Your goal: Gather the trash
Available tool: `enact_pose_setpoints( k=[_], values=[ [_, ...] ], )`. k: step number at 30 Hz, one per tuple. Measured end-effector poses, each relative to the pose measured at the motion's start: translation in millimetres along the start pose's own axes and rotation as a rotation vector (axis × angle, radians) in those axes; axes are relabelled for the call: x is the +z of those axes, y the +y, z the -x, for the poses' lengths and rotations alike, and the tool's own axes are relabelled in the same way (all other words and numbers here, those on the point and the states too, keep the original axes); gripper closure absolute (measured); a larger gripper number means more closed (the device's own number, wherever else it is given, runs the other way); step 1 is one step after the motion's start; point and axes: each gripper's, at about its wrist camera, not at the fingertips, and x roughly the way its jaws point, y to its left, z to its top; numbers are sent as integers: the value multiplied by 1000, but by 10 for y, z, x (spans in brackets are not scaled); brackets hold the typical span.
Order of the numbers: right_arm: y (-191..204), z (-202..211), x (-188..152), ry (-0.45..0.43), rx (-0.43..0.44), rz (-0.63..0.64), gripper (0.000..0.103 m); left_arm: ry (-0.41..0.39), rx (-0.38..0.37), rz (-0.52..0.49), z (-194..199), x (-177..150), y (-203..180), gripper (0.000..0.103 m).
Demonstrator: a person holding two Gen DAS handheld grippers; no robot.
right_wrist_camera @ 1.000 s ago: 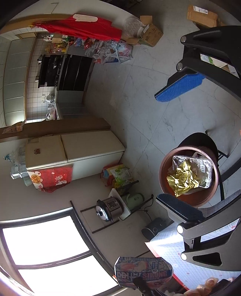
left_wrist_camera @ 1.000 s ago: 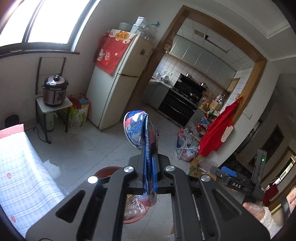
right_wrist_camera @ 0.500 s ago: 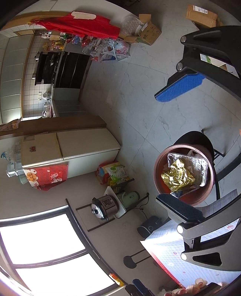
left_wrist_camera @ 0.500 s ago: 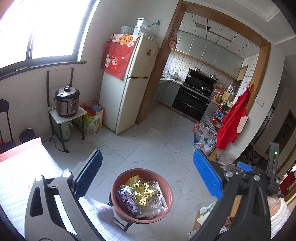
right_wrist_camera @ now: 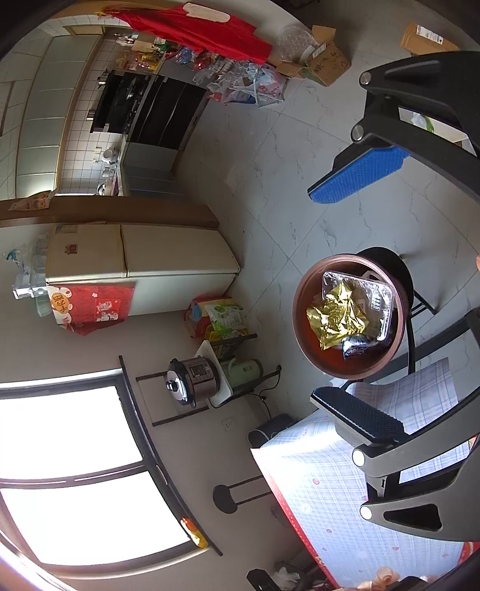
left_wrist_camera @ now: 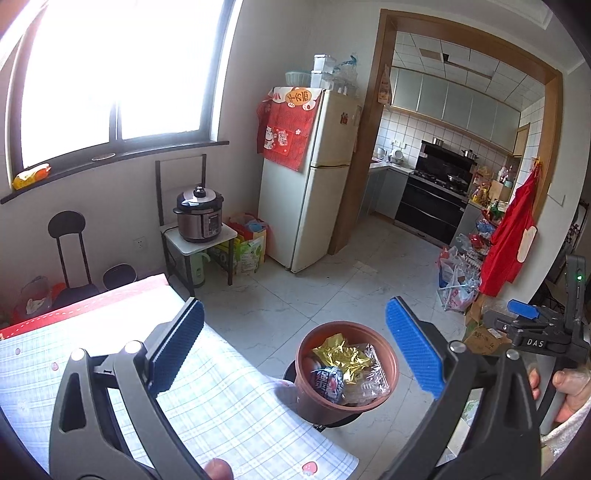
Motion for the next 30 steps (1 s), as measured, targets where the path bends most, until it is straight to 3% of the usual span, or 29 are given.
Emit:
enact_pose_setpoints(
  k=[7,15,23,30],
  values=[
    [566,391,-162,-8,26,16,6,-46,72,-51,675,-174,323,6],
    [1016,740,-356,-29,28,21,6,-59,74,-26,1235,-395,684,6],
    [1186,968,-523,-54,7,-7,6,-64,89,-27,1485,-488,812,6],
    [1162,1102,-606,-69,-28,-38,6,-59,54,-46,1489,-504,785,6]
  ],
)
